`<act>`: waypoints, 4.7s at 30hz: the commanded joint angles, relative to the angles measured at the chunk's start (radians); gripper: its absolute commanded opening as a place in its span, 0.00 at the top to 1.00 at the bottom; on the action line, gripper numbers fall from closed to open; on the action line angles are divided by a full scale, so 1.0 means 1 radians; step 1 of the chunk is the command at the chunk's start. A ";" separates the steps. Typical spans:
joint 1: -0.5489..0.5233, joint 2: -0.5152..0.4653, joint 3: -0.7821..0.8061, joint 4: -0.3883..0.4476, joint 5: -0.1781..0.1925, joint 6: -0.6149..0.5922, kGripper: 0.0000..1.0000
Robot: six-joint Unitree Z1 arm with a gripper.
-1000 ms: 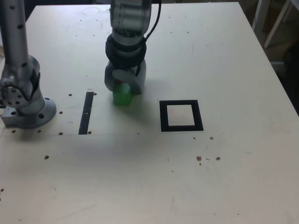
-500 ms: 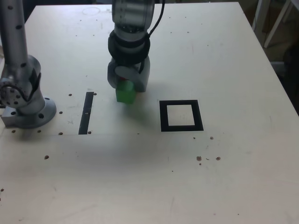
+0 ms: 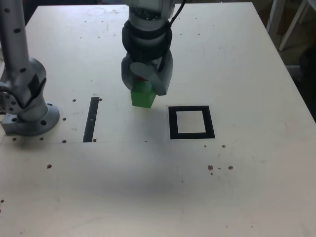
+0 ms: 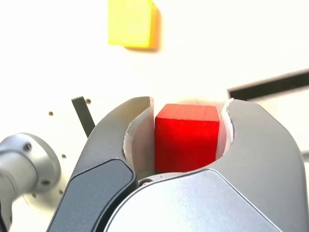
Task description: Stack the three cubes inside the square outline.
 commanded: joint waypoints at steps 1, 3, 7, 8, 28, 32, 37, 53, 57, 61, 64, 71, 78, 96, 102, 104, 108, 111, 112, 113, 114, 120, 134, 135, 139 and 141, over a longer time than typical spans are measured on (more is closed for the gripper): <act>-0.023 0.027 -0.061 0.050 -0.019 -0.025 0.67; -0.043 0.053 -0.127 0.093 -0.042 -0.053 0.67; -0.059 0.097 -0.207 0.131 -0.087 -0.113 0.67; -0.061 0.107 -0.219 0.134 -0.098 -0.129 0.67; -0.061 0.281 -0.333 0.083 -0.133 -0.315 0.67; -0.060 0.301 -0.332 0.061 -0.132 -0.328 0.67; -0.054 0.318 -0.328 0.045 -0.133 -0.331 0.67; -0.023 0.327 -0.280 -0.004 -0.128 -0.329 0.67; -0.023 0.329 -0.283 -0.010 -0.123 -0.329 0.67; -0.023 0.331 -0.283 -0.015 -0.116 -0.329 0.67; -0.022 0.333 -0.284 -0.019 -0.111 -0.329 0.67; -0.022 0.335 -0.280 -0.038 -0.097 -0.321 0.20; -0.022 0.330 -0.272 -0.044 -0.097 -0.318 0.01; 0.000 0.151 -0.266 0.104 0.008 -0.316 0.01; 0.076 0.083 -0.225 0.149 0.012 -0.212 0.01; 0.105 0.067 -0.205 0.149 0.010 -0.151 0.01; 0.160 0.038 -0.159 0.148 0.007 -0.028 0.01; 0.194 0.019 -0.125 0.148 0.007 0.057 0.01; 0.204 0.013 -0.114 0.149 0.007 0.082 0.01; 0.213 0.007 -0.103 0.149 0.007 0.105 0.02; 0.223 0.001 -0.091 0.148 0.007 0.127 0.02; 0.280 -0.024 -0.023 0.126 0.004 0.240 0.03; 0.422 0.028 0.097 -0.044 -0.002 0.395 0.04; 0.430 0.037 0.098 -0.051 -0.003 0.403 0.05; 0.450 0.069 0.096 -0.071 -0.005 0.423 0.06; 0.456 0.082 0.093 -0.079 -0.005 0.429 0.08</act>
